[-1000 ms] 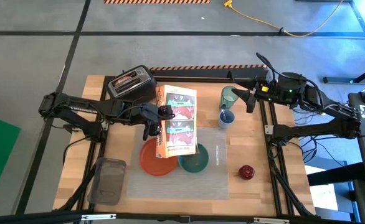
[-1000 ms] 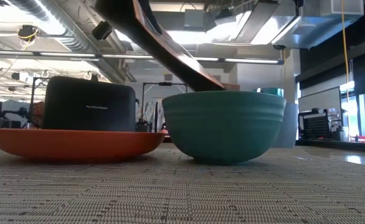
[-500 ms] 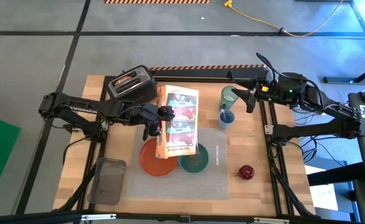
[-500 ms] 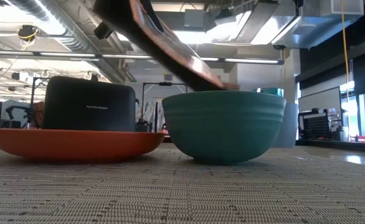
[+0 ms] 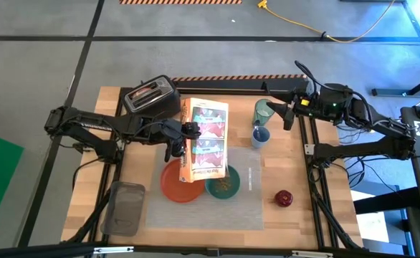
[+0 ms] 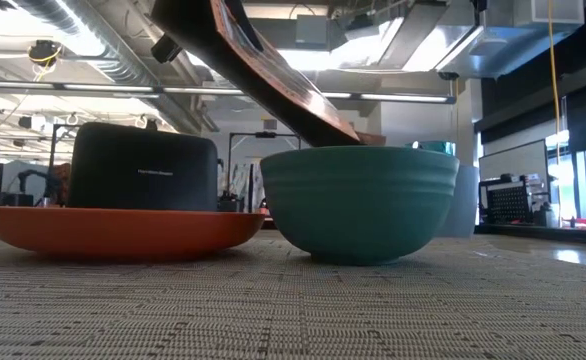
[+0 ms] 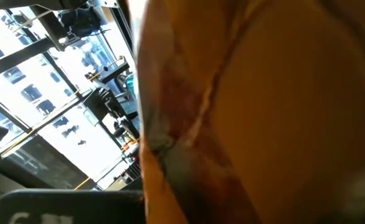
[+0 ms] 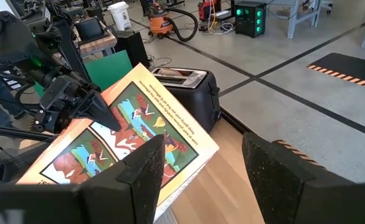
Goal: Arrange a breakfast setting
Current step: Pour the cereal into the blue bowl
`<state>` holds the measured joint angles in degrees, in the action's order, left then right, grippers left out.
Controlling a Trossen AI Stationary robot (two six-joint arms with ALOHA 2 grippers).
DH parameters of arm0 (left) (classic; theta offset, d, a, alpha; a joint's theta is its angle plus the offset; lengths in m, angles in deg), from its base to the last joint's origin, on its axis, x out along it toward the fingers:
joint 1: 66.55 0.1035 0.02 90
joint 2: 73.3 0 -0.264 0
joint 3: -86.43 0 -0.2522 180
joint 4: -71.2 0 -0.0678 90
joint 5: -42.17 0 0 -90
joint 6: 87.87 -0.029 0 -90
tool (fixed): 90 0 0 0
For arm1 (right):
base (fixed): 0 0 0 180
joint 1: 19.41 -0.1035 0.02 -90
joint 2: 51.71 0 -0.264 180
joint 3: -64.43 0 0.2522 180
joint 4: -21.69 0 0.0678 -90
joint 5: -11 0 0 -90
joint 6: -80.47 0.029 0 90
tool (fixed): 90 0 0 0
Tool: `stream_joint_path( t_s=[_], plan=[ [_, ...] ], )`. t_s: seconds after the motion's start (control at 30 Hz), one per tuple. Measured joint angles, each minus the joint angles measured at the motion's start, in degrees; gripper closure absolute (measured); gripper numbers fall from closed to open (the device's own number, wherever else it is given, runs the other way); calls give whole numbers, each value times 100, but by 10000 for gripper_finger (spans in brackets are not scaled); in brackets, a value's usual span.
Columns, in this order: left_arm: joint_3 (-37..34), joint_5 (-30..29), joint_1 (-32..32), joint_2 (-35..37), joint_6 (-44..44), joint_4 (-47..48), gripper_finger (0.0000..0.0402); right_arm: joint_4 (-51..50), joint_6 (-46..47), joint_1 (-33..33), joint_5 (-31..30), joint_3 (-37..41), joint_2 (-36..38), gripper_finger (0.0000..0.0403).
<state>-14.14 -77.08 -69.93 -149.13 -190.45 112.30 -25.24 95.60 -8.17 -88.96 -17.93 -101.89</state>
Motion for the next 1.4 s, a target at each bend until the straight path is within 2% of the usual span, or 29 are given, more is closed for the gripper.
stream_joint_path(
  t_s=[0.3, 1.4],
  plan=[
    [0, -138, -48, 0, -242, -167, 307, 0, 0, 0, 2, 0, 0, 199],
    [0, -164, -59, 0, -101, -247, 307, 0, 0, 0, 8, 0, 0, 199]
  ],
)
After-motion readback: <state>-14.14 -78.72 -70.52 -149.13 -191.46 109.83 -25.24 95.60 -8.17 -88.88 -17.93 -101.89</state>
